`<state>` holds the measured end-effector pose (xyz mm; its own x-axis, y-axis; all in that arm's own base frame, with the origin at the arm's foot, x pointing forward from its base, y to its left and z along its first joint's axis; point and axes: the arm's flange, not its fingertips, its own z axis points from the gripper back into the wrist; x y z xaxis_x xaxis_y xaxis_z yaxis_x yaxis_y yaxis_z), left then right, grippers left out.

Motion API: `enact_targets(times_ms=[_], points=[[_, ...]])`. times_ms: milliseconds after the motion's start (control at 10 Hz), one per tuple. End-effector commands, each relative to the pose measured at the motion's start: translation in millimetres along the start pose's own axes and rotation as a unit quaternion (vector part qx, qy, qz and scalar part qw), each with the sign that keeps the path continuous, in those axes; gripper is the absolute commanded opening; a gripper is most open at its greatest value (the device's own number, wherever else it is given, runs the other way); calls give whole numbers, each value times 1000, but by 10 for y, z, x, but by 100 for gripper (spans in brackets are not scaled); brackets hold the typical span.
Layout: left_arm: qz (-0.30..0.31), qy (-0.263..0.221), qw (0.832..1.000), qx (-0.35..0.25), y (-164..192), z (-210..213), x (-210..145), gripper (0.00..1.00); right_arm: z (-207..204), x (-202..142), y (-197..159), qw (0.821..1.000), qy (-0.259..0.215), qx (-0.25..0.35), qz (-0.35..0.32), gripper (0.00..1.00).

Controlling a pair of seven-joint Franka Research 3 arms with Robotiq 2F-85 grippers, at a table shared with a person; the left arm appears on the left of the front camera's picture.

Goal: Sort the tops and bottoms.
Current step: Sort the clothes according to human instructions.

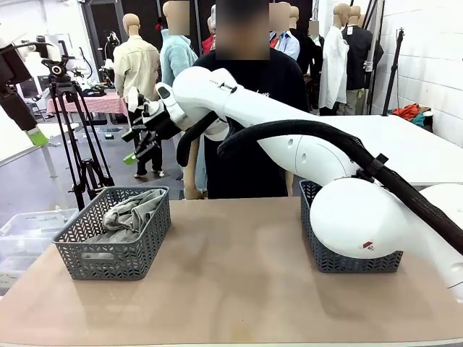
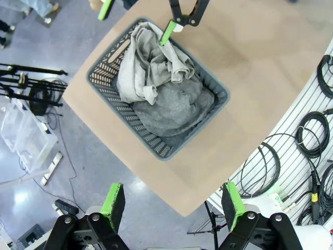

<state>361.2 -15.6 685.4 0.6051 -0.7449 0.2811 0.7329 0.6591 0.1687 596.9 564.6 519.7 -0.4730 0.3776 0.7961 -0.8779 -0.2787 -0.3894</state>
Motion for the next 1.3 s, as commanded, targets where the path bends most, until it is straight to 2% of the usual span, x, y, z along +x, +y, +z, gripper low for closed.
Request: enact_targets(times_ms=[0, 1200], points=[[1, -2, 1000, -1, 5, 6, -6, 97, -71, -93, 37, 1000, 10, 11, 1, 100], [1, -2, 1000, -1, 5, 6, -6, 97, -71, -93, 37, 1000, 10, 11, 1, 100]])
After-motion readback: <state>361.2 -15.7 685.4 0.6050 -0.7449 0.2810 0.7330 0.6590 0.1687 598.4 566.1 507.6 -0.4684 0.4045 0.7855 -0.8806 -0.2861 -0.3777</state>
